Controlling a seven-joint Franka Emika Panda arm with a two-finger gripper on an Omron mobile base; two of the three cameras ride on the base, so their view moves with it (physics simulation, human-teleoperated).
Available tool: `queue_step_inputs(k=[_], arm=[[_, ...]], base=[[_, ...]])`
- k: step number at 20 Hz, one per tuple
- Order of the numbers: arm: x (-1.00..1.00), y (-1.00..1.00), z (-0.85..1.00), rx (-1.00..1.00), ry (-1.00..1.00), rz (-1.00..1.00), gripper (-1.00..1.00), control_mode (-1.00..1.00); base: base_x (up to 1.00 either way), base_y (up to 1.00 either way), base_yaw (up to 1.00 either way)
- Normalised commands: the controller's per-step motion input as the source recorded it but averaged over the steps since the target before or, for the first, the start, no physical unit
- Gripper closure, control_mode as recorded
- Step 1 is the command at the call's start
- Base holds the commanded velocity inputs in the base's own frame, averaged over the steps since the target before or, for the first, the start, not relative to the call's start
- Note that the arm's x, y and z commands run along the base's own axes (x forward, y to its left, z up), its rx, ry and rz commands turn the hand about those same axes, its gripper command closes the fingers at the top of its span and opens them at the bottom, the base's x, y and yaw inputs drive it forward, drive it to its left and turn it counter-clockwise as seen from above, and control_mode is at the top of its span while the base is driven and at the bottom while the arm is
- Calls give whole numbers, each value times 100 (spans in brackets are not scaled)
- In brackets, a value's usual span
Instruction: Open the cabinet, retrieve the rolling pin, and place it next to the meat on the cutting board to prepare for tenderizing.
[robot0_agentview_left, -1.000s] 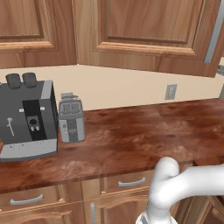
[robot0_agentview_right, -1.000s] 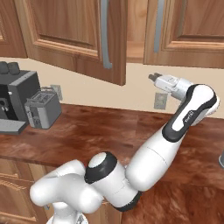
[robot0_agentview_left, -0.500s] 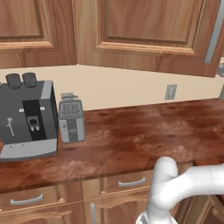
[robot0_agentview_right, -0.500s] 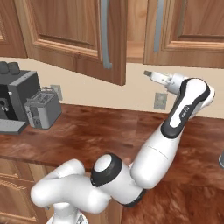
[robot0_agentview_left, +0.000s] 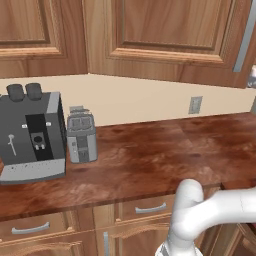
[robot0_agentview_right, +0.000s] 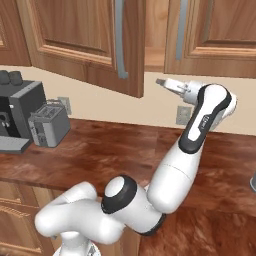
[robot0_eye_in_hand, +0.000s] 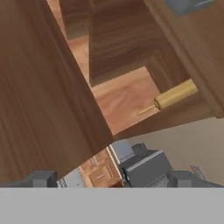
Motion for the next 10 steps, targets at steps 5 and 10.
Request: queue_step_inputs(k=[5,10], arm=[[-77,46,0,-3,0,13,-100,-100],[-97,56,0,-7,-1,18,-100,-100]], base=[[0,0,0],[0,0,0]])
